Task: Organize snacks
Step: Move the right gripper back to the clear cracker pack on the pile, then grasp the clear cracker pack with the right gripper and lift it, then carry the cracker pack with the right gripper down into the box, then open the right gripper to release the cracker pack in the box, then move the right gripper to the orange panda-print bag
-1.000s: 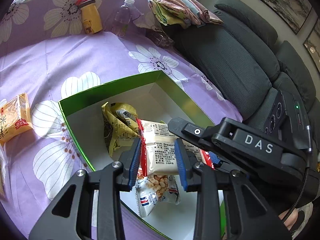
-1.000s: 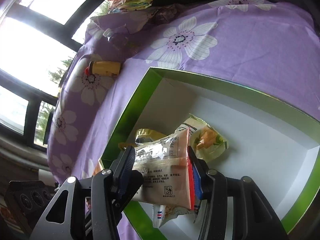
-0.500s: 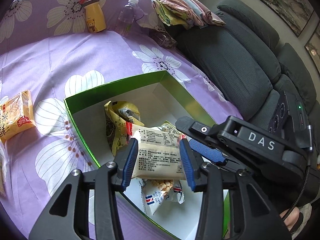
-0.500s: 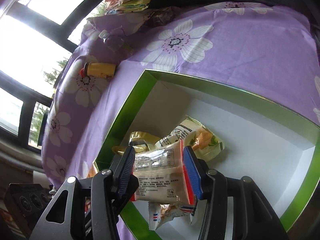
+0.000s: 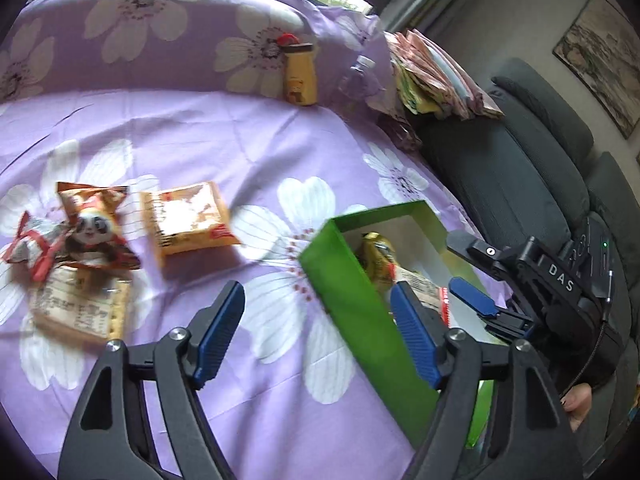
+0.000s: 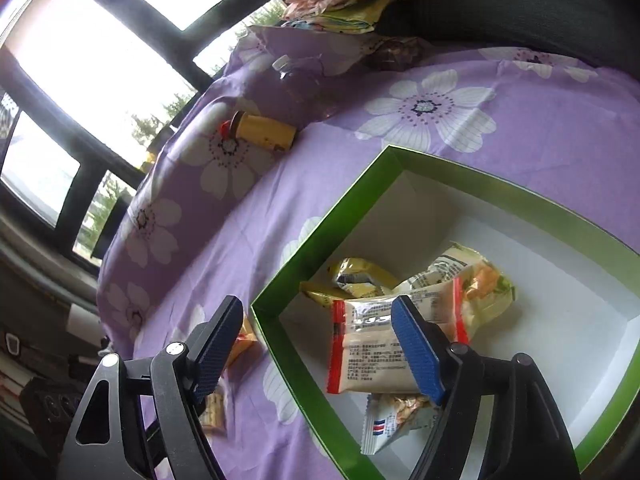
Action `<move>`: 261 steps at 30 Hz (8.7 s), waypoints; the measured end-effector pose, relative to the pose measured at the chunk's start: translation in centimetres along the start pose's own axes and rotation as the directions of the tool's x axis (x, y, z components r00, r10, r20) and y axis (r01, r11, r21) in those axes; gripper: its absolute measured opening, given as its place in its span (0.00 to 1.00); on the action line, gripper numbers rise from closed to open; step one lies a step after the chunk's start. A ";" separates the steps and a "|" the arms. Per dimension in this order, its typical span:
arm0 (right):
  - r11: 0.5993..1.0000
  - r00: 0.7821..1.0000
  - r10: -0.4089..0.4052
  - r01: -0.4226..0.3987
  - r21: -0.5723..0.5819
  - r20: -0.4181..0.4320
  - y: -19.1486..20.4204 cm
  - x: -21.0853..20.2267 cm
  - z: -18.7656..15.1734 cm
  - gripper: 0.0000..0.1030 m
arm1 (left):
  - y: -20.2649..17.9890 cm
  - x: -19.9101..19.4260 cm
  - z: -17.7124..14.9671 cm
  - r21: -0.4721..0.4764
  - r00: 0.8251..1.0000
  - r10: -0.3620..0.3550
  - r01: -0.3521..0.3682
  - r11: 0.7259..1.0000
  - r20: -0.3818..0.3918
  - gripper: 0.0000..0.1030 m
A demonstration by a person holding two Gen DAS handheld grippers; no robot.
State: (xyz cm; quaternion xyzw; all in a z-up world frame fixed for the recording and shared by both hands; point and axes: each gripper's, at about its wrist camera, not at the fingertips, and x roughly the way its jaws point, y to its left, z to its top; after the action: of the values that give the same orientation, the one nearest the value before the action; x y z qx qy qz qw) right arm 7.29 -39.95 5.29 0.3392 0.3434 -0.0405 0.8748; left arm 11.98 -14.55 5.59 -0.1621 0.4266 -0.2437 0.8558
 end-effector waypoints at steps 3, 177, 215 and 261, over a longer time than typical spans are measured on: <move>0.999 1.000 0.011 -0.012 -0.043 -0.020 1.6 0.7 -0.6 0.78 | 4.2 -2.7 -0.3 -0.090 0.996 0.068 -0.063 0.994 0.056 0.86; 0.989 0.998 0.053 -0.058 0.138 0.039 -5.0 -1.1 1.1 0.46 | -9.6 8.8 0.3 0.167 0.979 -0.163 0.183 0.969 -0.126 0.48; 0.978 0.994 -0.034 0.012 0.207 0.103 -7.0 -2.8 1.6 0.65 | -10.4 7.3 -0.8 0.153 0.976 -0.175 0.193 0.969 -0.129 0.51; 0.831 0.935 0.064 -0.244 -0.500 -0.349 20.8 13.3 -10.7 0.78 | 20.7 -6.2 -0.9 -0.406 0.984 0.152 -0.103 0.908 0.090 0.69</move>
State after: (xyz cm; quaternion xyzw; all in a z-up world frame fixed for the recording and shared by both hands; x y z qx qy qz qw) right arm 17.57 -15.20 2.97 0.1104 0.4482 0.1836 0.8678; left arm 13.78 6.01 -0.91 -0.3197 0.4249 -0.0849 0.8426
